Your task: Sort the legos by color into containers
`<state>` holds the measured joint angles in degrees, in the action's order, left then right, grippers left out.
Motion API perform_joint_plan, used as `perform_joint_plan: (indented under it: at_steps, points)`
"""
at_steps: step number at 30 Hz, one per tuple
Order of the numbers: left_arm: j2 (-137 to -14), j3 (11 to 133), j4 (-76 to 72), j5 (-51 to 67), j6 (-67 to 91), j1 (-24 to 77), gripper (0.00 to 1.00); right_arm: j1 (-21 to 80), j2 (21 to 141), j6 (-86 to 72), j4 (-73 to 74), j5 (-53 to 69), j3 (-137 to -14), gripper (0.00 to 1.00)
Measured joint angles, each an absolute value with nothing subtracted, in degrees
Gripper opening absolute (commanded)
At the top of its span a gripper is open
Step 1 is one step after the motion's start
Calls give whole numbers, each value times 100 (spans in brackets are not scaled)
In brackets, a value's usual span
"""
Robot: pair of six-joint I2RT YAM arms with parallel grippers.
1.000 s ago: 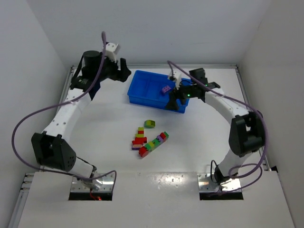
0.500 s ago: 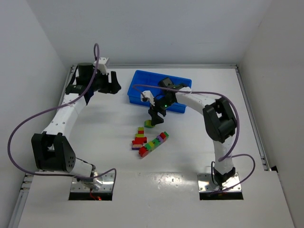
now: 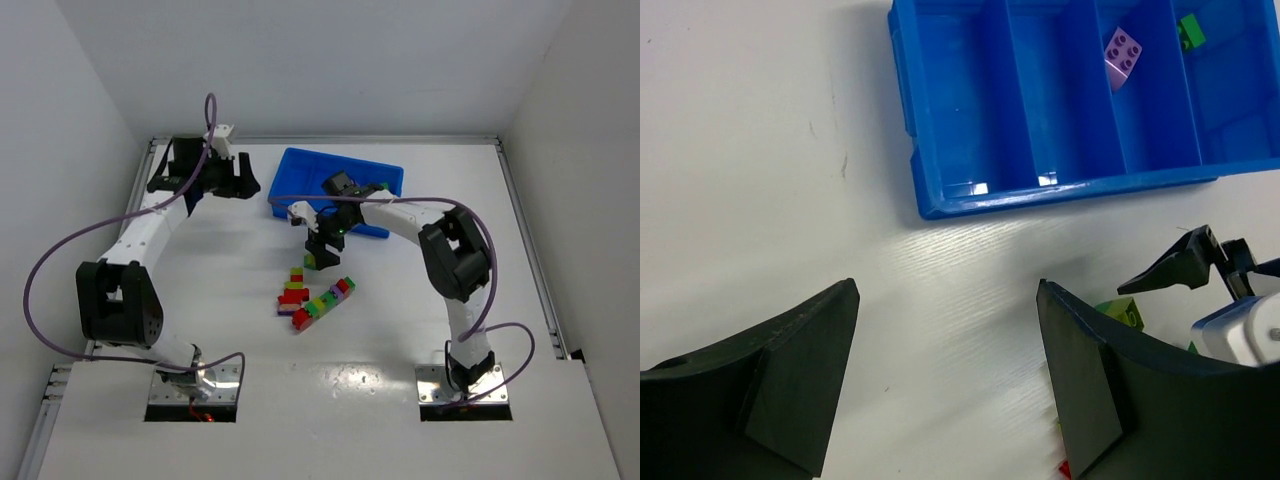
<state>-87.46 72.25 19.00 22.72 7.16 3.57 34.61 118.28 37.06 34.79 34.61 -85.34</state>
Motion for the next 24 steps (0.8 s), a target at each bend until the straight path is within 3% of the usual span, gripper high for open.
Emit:
perform_joint_plan:
  at_steps: [7,11,12,18,24]
  points:
    - [-8803,7229,1868,2316,714,268,78,3503,12046,3607,3262,3186,-8527,63]
    - [-8840,7244,1863,2318,722,239,78,3503,12151,3599,3181,3083,-8527,50]
    - [-8840,7247,1859,2318,725,231,78,3503,12175,3599,3164,3065,-8527,41]
    - [-8840,7247,1820,2403,753,200,78,3500,12223,3603,3098,3048,-8527,18]
    - [-8958,6958,1555,4014,604,-23,77,3299,12057,3623,3109,3592,-8311,10]
